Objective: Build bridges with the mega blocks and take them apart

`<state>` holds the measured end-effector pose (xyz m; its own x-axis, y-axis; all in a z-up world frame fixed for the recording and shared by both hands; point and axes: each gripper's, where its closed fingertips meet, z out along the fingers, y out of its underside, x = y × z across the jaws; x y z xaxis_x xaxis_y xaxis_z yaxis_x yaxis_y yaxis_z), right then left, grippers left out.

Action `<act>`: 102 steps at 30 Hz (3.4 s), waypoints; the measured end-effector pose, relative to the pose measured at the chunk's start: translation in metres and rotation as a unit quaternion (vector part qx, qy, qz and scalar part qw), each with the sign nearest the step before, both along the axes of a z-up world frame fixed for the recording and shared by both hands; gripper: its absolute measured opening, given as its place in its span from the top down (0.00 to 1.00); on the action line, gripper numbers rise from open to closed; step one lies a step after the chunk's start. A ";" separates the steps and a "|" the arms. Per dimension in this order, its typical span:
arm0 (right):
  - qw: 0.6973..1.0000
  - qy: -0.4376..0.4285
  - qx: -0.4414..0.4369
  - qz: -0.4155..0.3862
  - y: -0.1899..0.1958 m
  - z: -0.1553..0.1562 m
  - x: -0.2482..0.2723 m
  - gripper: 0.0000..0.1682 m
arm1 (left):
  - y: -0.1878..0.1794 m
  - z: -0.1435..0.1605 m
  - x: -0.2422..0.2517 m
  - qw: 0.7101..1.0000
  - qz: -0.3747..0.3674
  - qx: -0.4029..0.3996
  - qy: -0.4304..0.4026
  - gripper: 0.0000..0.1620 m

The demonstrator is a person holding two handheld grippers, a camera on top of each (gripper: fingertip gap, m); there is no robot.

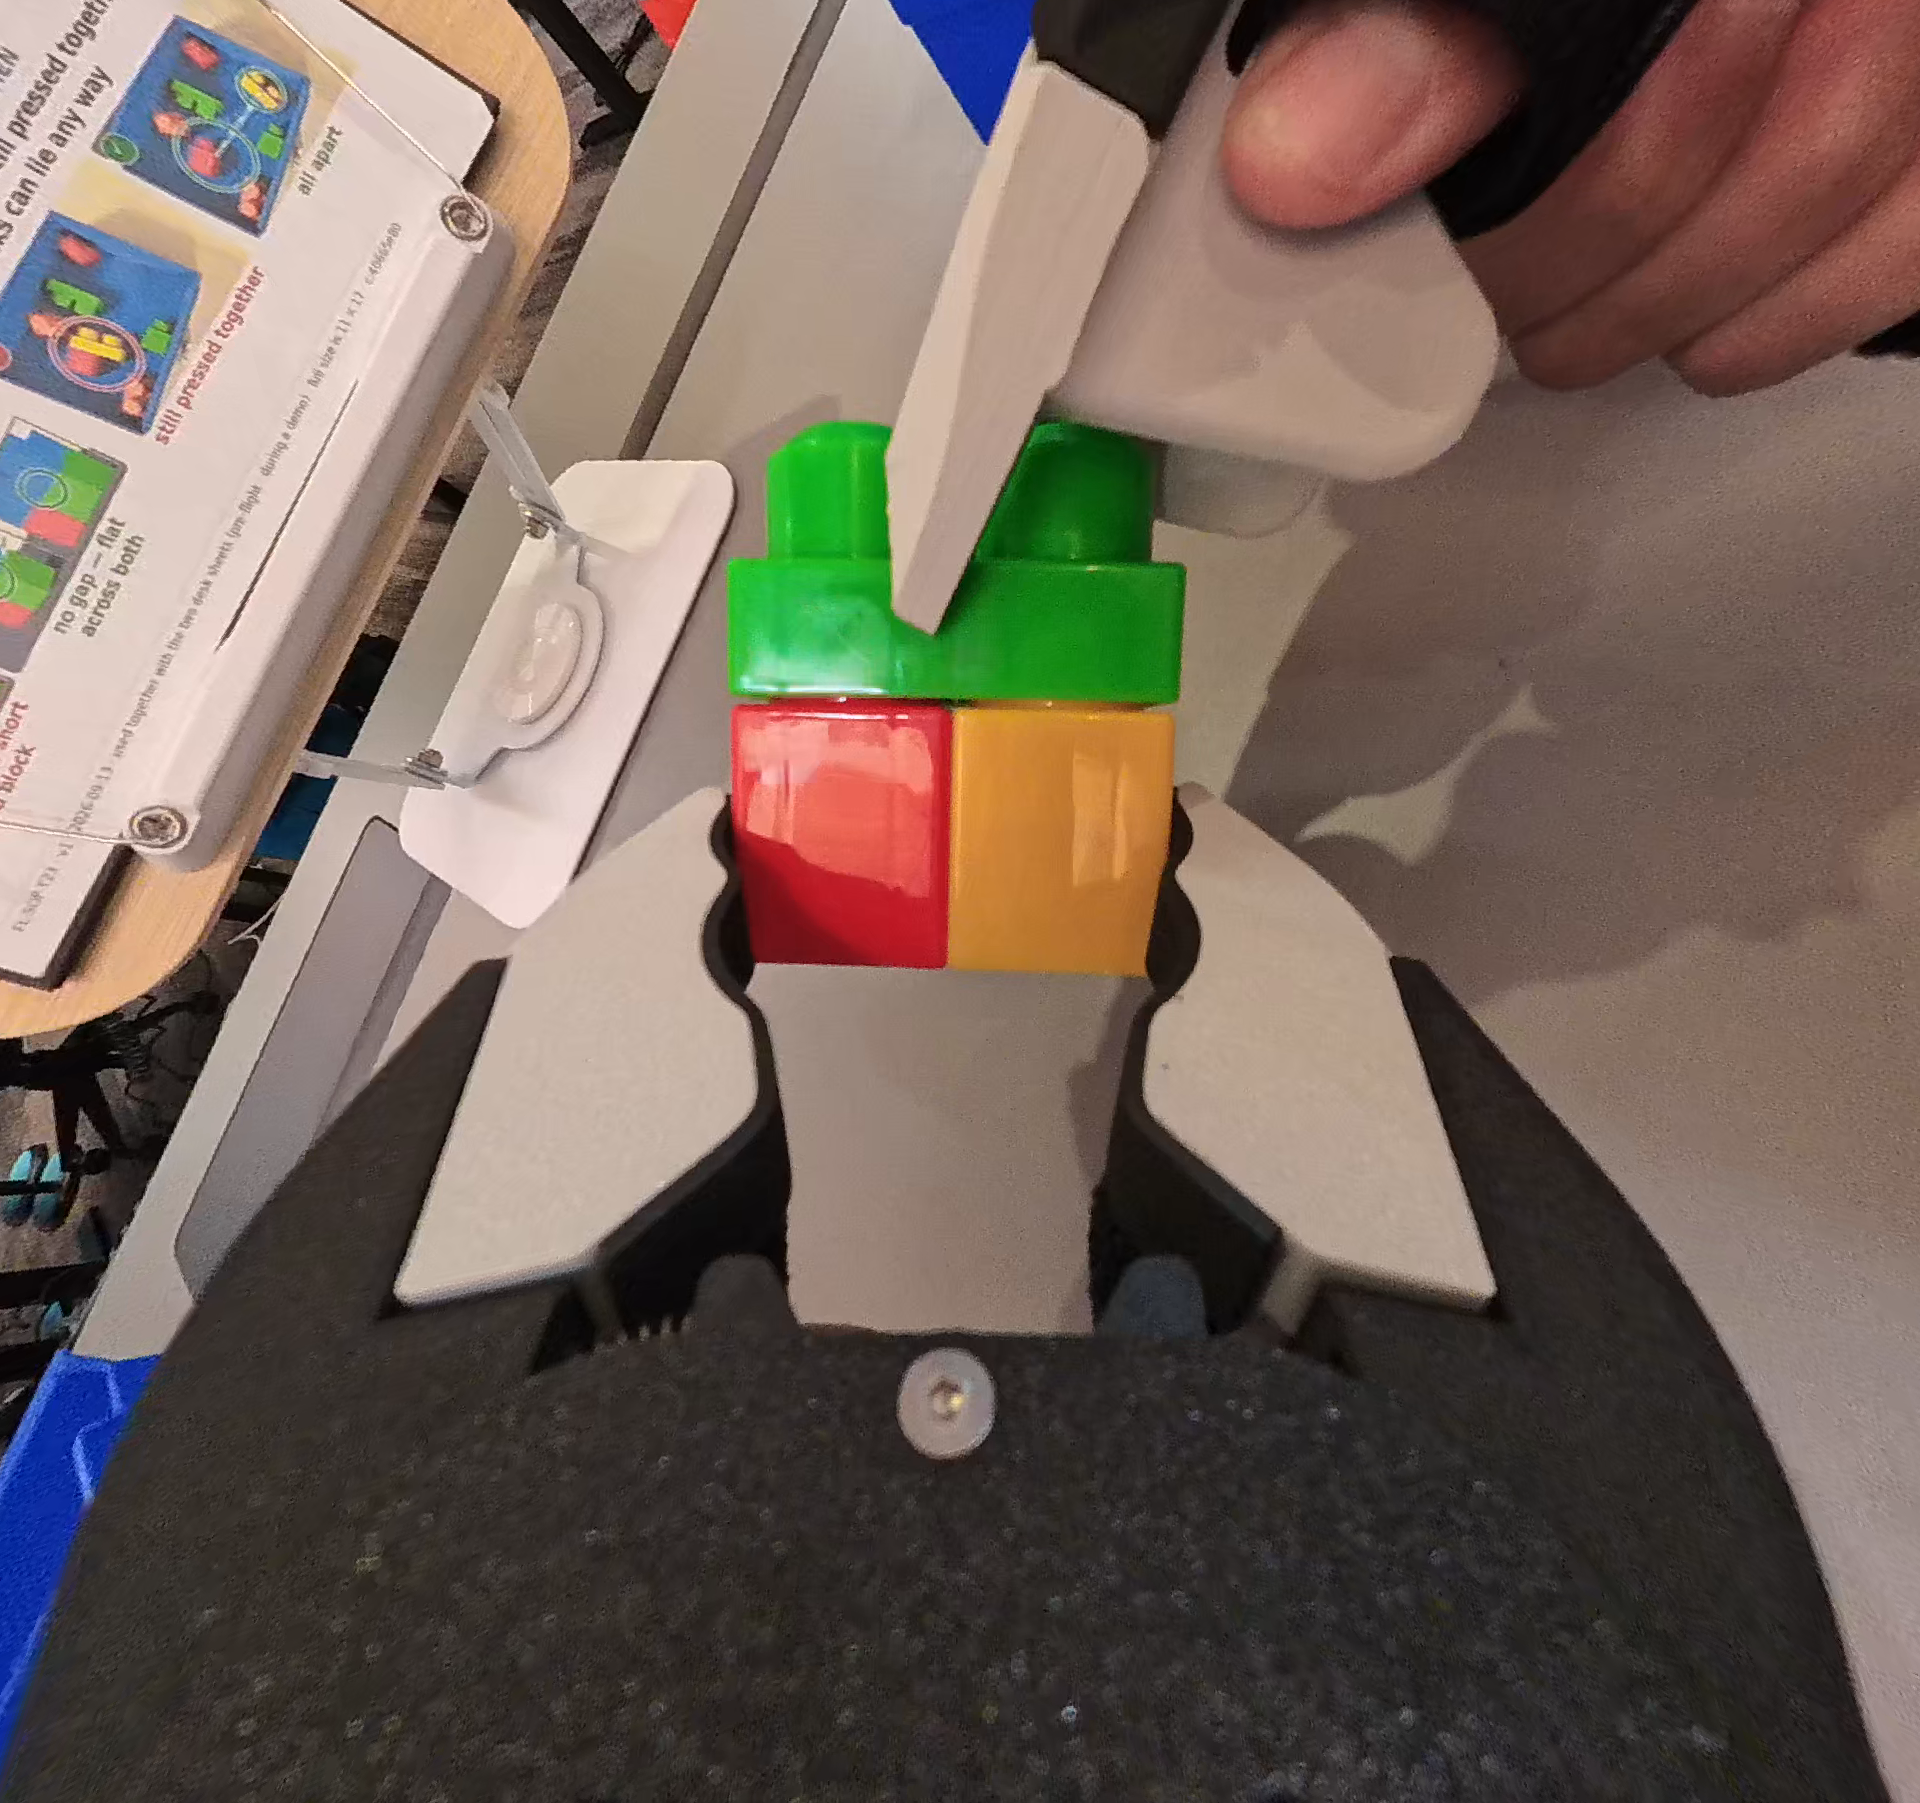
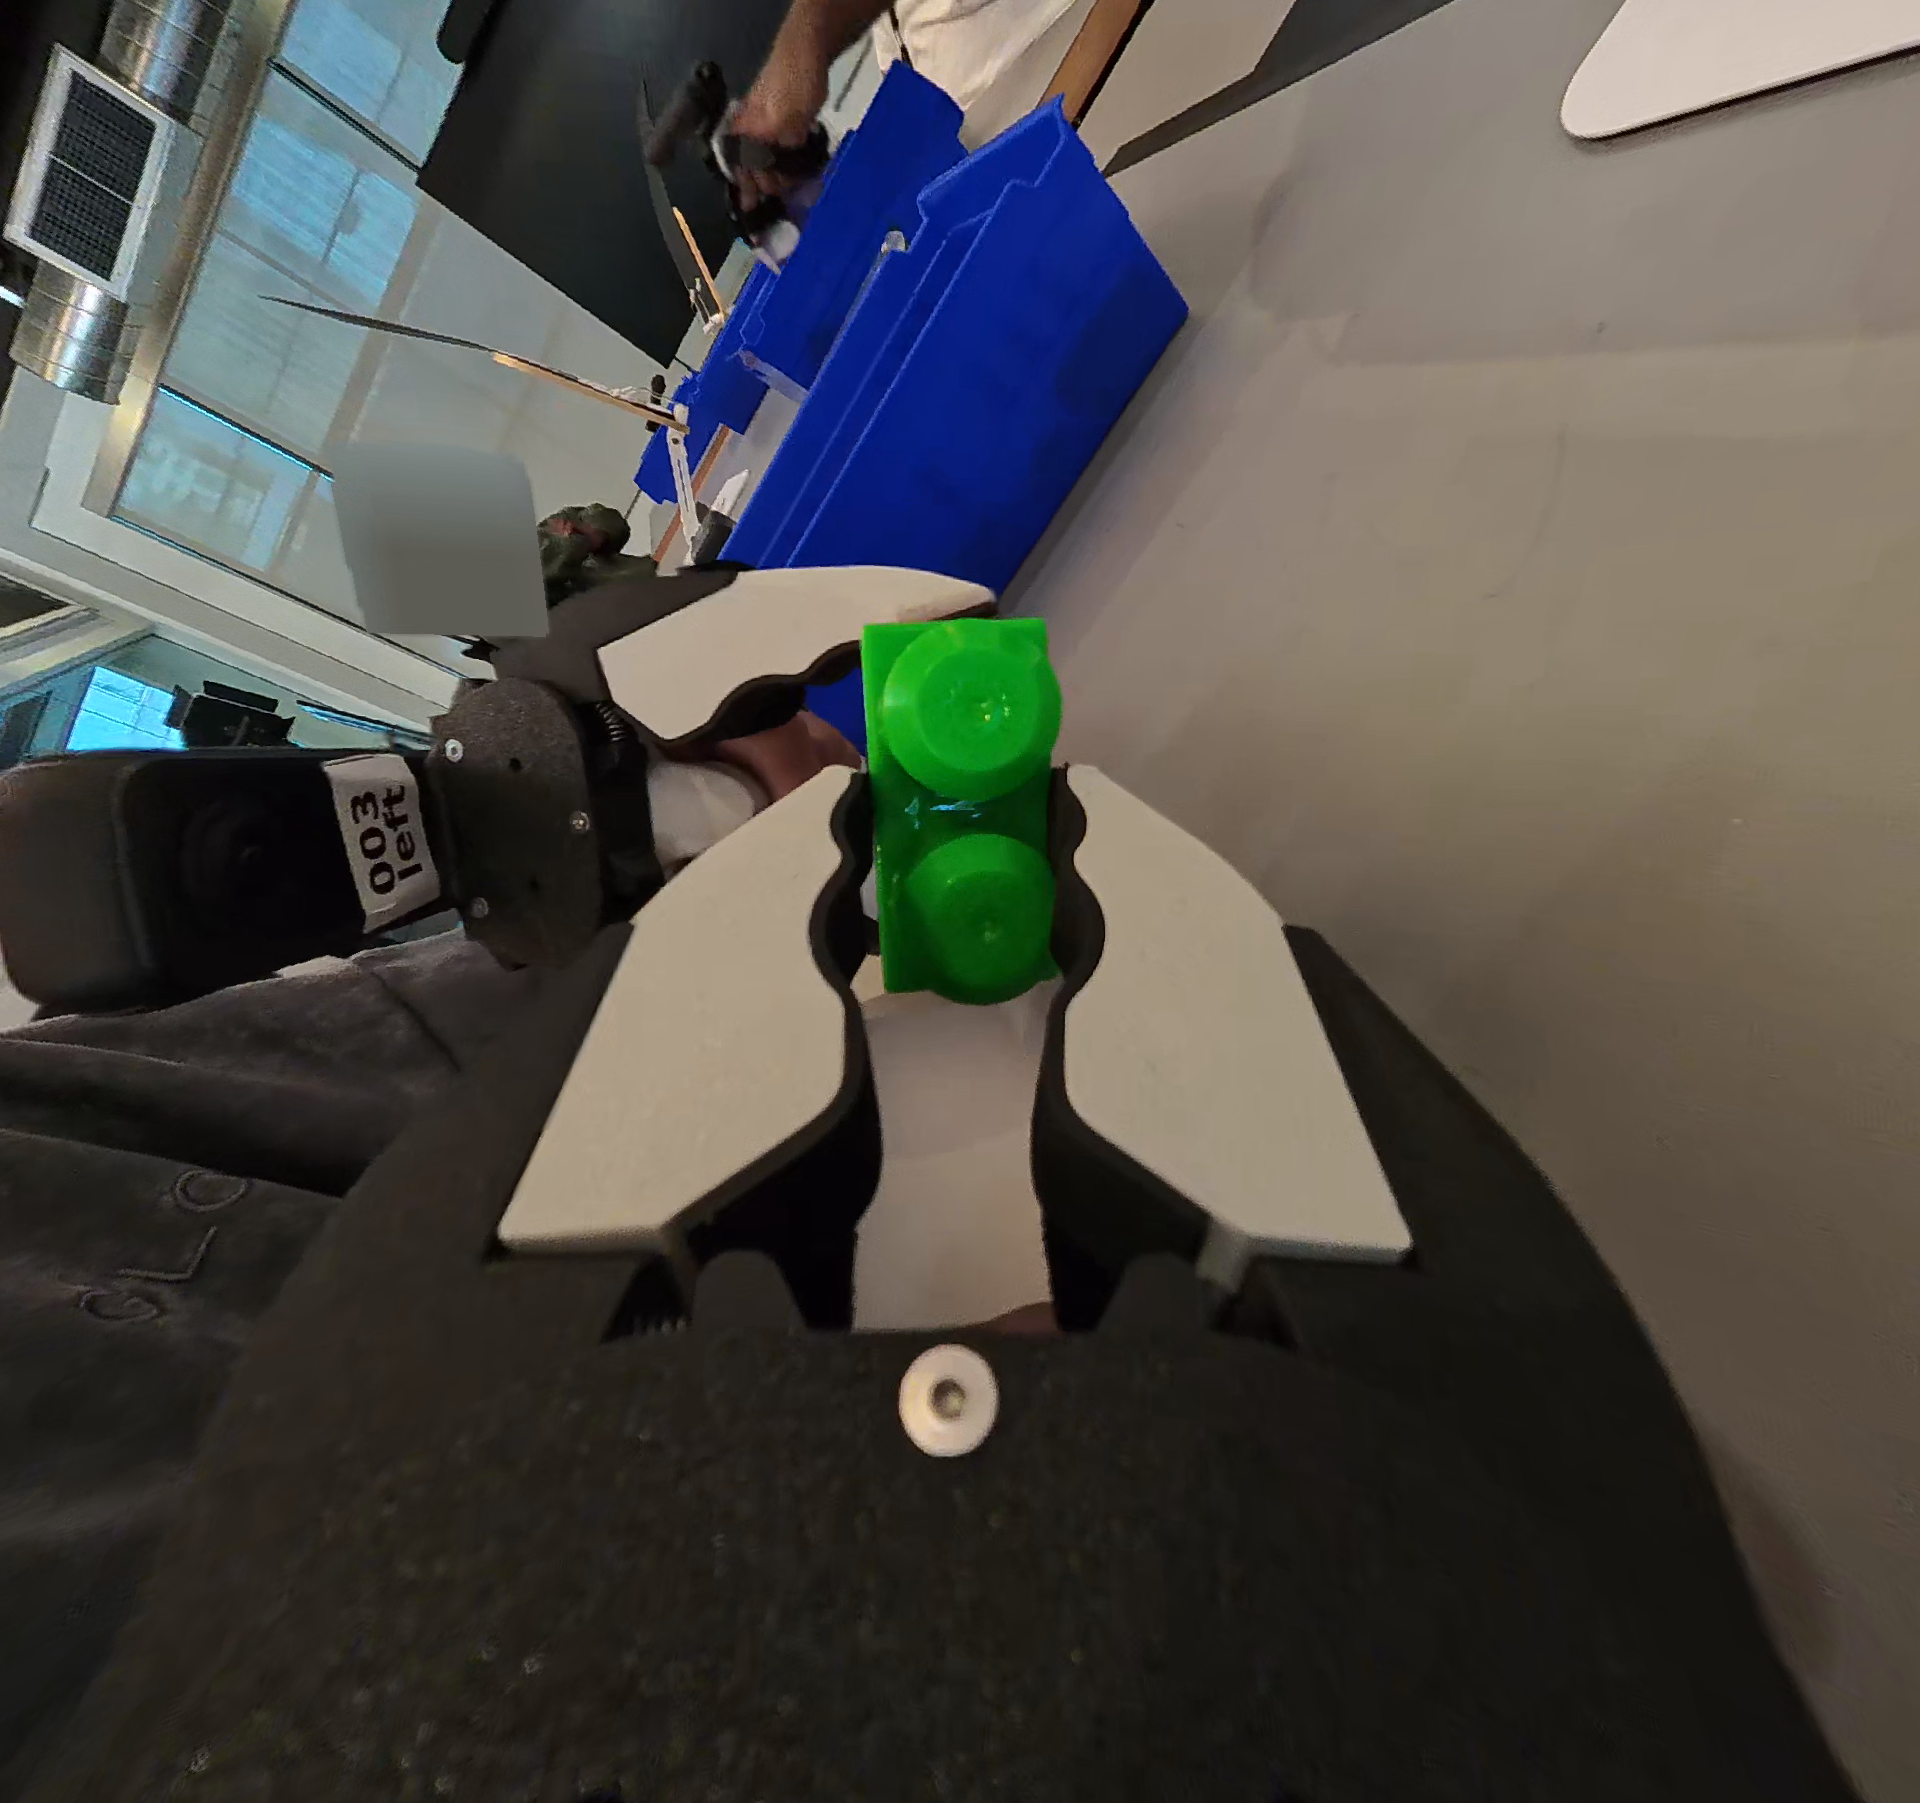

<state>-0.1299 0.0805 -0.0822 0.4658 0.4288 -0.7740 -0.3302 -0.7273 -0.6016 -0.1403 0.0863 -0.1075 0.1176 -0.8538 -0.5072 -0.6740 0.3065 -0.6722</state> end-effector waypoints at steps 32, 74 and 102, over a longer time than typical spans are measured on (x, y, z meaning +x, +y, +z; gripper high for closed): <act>1.000 0.019 0.005 -0.001 0.002 0.003 0.012 0.81 | 0.001 0.016 -0.011 1.000 0.019 0.001 -0.011 0.45; 0.764 -0.508 -0.307 -0.254 0.012 -0.051 0.371 0.81 | -0.033 -0.004 -0.098 0.948 0.165 -0.208 -0.175 0.50; 0.948 -0.253 0.195 -0.005 -0.077 -0.036 -0.030 0.72 | -0.056 -0.029 -0.116 0.889 0.278 -0.290 -0.218 0.49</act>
<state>-0.1595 0.0032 -0.1181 0.7412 0.6292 -0.2339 0.0666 -0.4157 -0.9070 -0.2564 0.0304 -0.1368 0.6808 -0.7054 0.1973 -0.2499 -0.4769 -0.8427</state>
